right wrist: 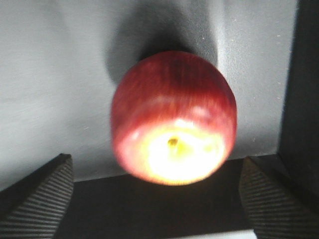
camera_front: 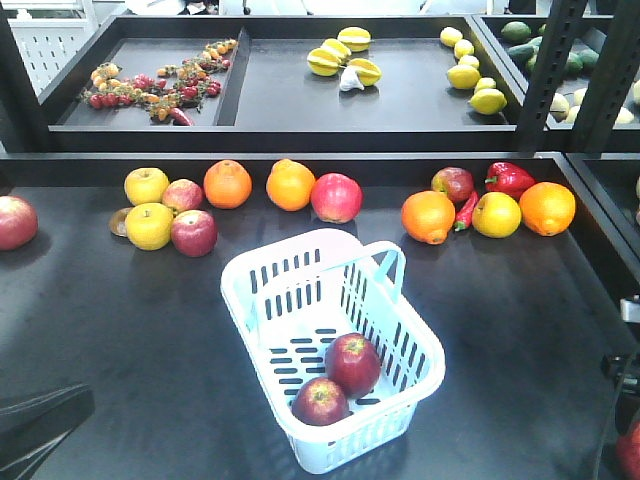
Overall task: Pick three apples into basket with both arms
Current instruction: 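Reach the right gripper to a third red apple and grasp it, then lift the red apple and carry it over the basket with the right gripper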
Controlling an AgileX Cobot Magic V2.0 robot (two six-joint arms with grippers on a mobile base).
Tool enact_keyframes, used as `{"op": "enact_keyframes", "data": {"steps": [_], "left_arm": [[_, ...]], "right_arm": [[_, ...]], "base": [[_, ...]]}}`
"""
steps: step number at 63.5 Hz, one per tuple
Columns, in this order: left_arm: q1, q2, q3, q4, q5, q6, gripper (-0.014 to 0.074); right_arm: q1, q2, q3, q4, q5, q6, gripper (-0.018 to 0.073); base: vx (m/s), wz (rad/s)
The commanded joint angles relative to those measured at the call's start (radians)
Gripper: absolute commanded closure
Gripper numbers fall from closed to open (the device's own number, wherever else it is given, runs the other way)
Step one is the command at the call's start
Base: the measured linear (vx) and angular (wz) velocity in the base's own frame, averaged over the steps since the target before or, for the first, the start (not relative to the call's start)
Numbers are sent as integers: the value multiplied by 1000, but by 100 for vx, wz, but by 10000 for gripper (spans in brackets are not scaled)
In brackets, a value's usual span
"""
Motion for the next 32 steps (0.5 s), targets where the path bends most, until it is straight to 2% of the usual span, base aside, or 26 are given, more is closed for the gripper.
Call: {"op": "enact_keyframes", "data": {"steps": [1,32], "left_arm": [[-6,-1,-24,-26,-48,-6,604],[-6,-1,-24,-26,-48,-6,604]], "right_arm": [[-5,-22,-19,-32,17,11,-74],[-5,67,-19,-51,-37,25,-45]], "base": [[0,0],[0,0]]}}
